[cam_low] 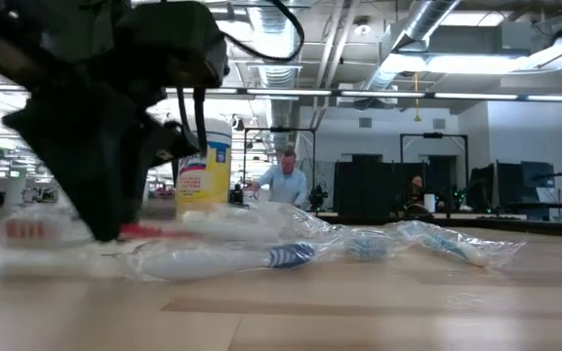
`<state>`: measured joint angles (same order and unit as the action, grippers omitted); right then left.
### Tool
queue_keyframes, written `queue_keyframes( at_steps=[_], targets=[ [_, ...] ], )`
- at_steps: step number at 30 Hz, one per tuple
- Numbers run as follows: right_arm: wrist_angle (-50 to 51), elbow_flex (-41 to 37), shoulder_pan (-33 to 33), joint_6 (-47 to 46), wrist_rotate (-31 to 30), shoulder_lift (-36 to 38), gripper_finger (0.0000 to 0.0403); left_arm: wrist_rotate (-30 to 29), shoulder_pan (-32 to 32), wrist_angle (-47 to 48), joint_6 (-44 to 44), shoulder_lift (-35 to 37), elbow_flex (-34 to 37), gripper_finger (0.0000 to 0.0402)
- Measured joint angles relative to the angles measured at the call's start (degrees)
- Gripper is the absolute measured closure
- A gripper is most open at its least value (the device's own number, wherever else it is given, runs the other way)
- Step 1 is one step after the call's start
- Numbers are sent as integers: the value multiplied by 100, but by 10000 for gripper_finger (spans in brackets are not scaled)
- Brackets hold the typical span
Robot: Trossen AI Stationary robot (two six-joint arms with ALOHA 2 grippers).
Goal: Pick & Place Travel size toiletries
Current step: Put the red toothbrush into the right red basket
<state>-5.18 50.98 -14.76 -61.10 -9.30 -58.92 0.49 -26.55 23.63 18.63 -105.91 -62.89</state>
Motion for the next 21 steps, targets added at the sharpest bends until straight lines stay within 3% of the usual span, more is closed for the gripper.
queue_keyframes(
  at_steps=[6,15,21],
  targets=[
    [-85,0,2,2,0,0,91,-241,285,141,182,641,-1,401],
    [-208,0,75,8,0,0,91,-468,976,20,519,1821,0,400],
    [-908,-2,103,284,-2,0,91,-428,1282,-1121,968,2378,-2,401]
  ],
)
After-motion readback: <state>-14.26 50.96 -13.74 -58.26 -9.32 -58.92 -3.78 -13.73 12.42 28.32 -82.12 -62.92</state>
